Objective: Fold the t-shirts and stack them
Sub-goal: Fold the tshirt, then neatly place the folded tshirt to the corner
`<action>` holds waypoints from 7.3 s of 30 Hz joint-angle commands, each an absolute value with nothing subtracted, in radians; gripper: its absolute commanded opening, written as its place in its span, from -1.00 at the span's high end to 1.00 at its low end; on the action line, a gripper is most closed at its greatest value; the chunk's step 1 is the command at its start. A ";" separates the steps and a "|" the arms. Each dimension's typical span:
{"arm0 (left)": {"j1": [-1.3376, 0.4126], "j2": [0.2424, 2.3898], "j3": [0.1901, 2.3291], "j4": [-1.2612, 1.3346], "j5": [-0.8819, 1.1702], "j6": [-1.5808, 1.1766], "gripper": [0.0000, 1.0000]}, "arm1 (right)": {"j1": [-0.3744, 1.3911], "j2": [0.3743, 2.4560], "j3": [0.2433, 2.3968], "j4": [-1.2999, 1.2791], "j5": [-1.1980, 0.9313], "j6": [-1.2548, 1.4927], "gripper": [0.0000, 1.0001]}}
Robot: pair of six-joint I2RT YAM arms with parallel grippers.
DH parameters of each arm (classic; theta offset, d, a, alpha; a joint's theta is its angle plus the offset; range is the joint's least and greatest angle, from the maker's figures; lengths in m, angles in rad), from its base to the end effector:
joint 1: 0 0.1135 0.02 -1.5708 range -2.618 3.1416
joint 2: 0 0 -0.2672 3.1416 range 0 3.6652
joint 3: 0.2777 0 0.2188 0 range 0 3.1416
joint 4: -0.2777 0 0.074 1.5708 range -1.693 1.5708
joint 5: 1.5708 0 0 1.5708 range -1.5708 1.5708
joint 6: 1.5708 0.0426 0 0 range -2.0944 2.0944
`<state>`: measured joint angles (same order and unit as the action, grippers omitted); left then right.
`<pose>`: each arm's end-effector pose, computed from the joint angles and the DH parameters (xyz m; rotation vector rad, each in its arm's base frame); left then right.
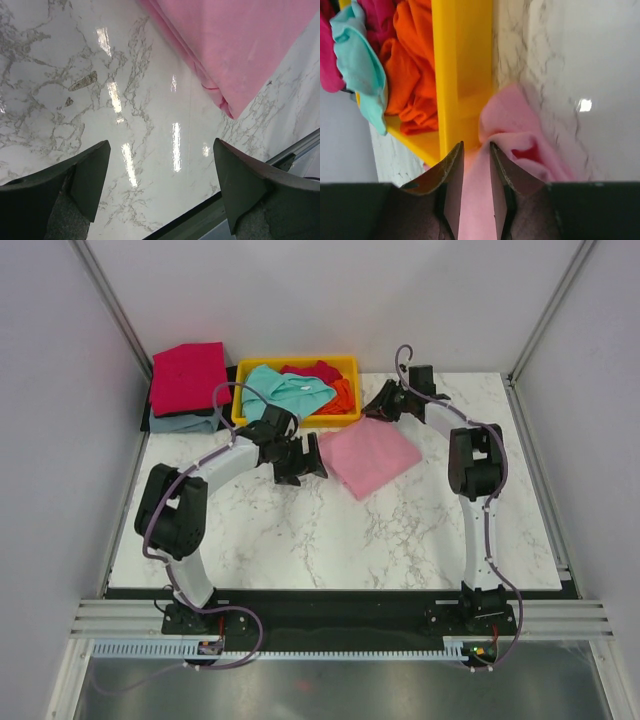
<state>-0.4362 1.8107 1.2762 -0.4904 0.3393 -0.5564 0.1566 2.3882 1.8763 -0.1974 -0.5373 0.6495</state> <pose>0.3152 -0.1626 0.2199 -0.0331 2.7204 -0.7716 0.5020 0.1013 0.1735 0.2855 2.3556 1.0204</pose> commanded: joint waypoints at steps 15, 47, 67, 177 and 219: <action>-0.482 1.766 1.229 -0.382 0.334 -0.568 -0.82 | 0.052 2.496 1.895 0.199 -0.805 0.924 0.07; -0.431 2.152 1.352 0.043 0.146 -0.951 -0.60 | 0.066 1.405 0.951 0.279 -0.851 0.735 -0.74; -0.469 1.859 1.155 -0.153 0.199 -0.629 0.96 | 0.100 1.267 0.864 0.207 -0.808 0.710 -0.78; 0.195 1.997 2.178 -0.092 0.311 -0.476 0.96 | 0.152 1.338 0.867 0.169 -0.781 0.664 -0.77; 0.350 2.353 2.336 0.126 0.066 -0.545 -0.99 | 0.178 1.440 0.907 0.028 -0.700 0.552 -0.77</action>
